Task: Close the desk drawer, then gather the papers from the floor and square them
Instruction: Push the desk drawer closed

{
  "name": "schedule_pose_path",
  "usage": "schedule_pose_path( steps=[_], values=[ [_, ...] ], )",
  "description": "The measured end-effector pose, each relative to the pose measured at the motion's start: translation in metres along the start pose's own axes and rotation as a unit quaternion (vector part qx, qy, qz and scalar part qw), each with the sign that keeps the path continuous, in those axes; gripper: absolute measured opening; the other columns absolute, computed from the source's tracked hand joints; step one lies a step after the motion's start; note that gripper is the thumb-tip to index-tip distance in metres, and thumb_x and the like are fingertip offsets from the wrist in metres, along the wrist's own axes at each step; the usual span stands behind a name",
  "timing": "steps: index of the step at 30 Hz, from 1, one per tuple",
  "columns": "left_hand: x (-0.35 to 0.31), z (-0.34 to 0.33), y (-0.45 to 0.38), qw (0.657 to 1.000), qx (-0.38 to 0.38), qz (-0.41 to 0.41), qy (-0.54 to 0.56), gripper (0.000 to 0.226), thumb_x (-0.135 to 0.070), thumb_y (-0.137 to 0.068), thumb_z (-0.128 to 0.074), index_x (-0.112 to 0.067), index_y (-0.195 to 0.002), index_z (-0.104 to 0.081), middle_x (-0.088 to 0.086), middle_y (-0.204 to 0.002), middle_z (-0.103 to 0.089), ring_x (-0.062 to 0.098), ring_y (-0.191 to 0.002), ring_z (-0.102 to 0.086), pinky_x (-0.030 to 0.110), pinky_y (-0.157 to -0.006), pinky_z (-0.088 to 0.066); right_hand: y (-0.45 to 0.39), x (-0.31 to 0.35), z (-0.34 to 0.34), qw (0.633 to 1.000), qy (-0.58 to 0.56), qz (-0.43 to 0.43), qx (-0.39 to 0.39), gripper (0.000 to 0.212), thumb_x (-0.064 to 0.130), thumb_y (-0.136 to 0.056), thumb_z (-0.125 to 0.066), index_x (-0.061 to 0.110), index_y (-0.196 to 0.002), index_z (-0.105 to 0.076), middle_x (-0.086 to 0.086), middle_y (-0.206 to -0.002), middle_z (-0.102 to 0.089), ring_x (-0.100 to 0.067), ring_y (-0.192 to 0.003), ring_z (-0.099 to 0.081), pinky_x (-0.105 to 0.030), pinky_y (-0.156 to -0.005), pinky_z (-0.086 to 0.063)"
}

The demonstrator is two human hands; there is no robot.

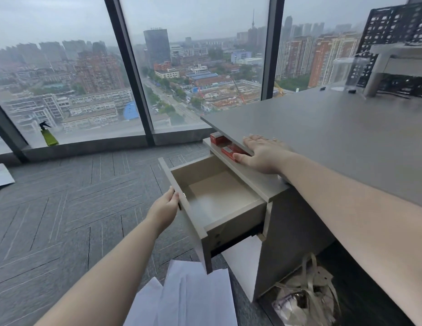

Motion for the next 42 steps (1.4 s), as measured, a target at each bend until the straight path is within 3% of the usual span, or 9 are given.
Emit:
schedule_pose_path(
  steps=[3, 5, 6, 10, 14, 19, 29, 34, 42],
  values=[
    [-0.014, -0.021, -0.008, 0.999, 0.027, -0.011, 0.012, 0.051, -0.024, -0.097, -0.035, -0.023, -0.148, -0.028, -0.003, -0.153, -0.035, 0.014, -0.128, -0.045, 0.022, -0.106, -0.034, -0.007, 0.001, 0.002, 1.000, -0.013, 0.006, 0.001, 0.075, 0.063, -0.092, -0.022, 0.021, -0.153, -0.014, 0.001, -0.164, -0.010, -0.015, -0.150, -0.008, -0.042, -0.122, -0.006],
    [-0.020, -0.032, -0.015, 0.999, 0.040, -0.018, 0.008, 0.053, -0.015, -0.097, -0.036, -0.024, -0.148, -0.027, -0.003, -0.148, -0.040, 0.000, -0.089, -0.051, 0.004, -0.074, -0.041, -0.009, 0.002, 0.002, 1.000, -0.015, 0.011, 0.004, 0.075, 0.063, -0.092, -0.023, 0.021, -0.153, -0.013, 0.002, -0.164, -0.009, -0.015, -0.151, -0.008, -0.042, -0.122, -0.006],
    [-0.021, -0.036, -0.019, 0.999, 0.039, -0.021, -0.002, 0.055, -0.013, -0.096, -0.038, -0.024, -0.148, -0.027, -0.002, -0.149, -0.041, -0.002, -0.079, -0.049, 0.005, -0.066, -0.042, -0.010, 0.001, 0.002, 1.000, -0.014, 0.013, 0.005, 0.075, 0.063, -0.092, -0.023, 0.021, -0.153, -0.013, 0.002, -0.164, -0.009, -0.015, -0.151, -0.008, -0.042, -0.122, -0.006],
    [-0.034, -0.052, -0.029, 0.998, 0.035, -0.037, -0.048, 0.066, -0.011, -0.089, -0.043, -0.031, -0.148, -0.022, 0.004, -0.154, -0.035, 0.027, -0.086, -0.061, 0.041, -0.075, -0.050, -0.011, 0.000, 0.002, 1.000, -0.015, 0.016, 0.004, 0.077, 0.065, -0.091, -0.024, 0.021, -0.153, -0.013, 0.001, -0.164, -0.009, -0.016, -0.151, -0.008, -0.043, -0.122, -0.006],
    [-0.048, -0.070, -0.035, 0.996, 0.041, -0.046, -0.065, 0.072, -0.013, -0.087, -0.050, -0.034, -0.149, -0.018, 0.002, -0.154, -0.034, 0.021, -0.109, -0.056, 0.041, -0.092, -0.053, -0.013, 0.000, 0.001, 1.000, -0.015, 0.021, 0.001, 0.077, 0.065, -0.090, -0.026, 0.022, -0.153, -0.014, 0.000, -0.164, -0.010, -0.017, -0.151, -0.008, -0.045, -0.121, -0.007],
    [-0.062, -0.092, -0.046, 0.992, 0.040, -0.062, -0.104, 0.077, -0.007, -0.086, -0.051, -0.032, -0.149, -0.017, 0.005, -0.152, -0.038, 0.029, -0.123, -0.050, 0.030, -0.092, -0.043, -0.014, -0.002, 0.001, 0.999, -0.023, 0.023, 0.001, 0.080, 0.066, -0.089, -0.027, 0.021, -0.153, -0.012, 0.000, -0.164, -0.008, -0.016, -0.151, -0.005, -0.045, -0.121, -0.004],
    [-0.078, -0.112, -0.069, 0.984, 0.053, -0.097, -0.140, 0.076, -0.001, -0.082, -0.047, -0.030, -0.148, -0.024, 0.003, -0.153, -0.036, 0.028, -0.126, -0.051, 0.043, -0.101, -0.047, -0.020, -0.001, -0.001, 0.999, -0.039, 0.035, 0.006, 0.079, 0.066, -0.089, -0.028, 0.023, -0.154, -0.010, 0.000, -0.164, -0.006, -0.014, -0.151, -0.002, -0.044, -0.121, -0.001],
    [-0.070, -0.111, -0.077, 0.980, 0.058, -0.109, -0.153, 0.070, -0.003, -0.086, -0.049, -0.026, -0.148, -0.026, 0.002, -0.153, -0.036, 0.024, -0.138, -0.037, 0.034, -0.112, -0.033, -0.019, -0.002, -0.001, 0.998, -0.046, 0.033, 0.006, 0.079, 0.066, -0.089, -0.029, 0.024, -0.153, -0.011, 0.000, -0.164, -0.006, -0.014, -0.151, -0.002, -0.044, -0.121, -0.001],
    [-0.076, -0.104, -0.088, 0.920, -0.042, -0.149, -0.360, 0.046, -0.024, -0.092, -0.050, -0.023, -0.138, -0.046, 0.006, -0.137, -0.056, 0.027, -0.127, -0.049, 0.041, -0.094, -0.046, -0.020, -0.001, -0.001, 0.998, -0.045, 0.032, 0.002, 0.079, 0.065, -0.089, -0.032, 0.023, -0.153, -0.012, 0.000, -0.164, -0.007, -0.015, -0.151, -0.003, -0.044, -0.121, -0.001]
  ],
)
Point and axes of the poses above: each hand's wrist, its own y-axis away from the middle knuckle, its own z-axis out of the back of the hand, x = y × z, the point moved 5 cm from there along -y, towards the middle knuckle
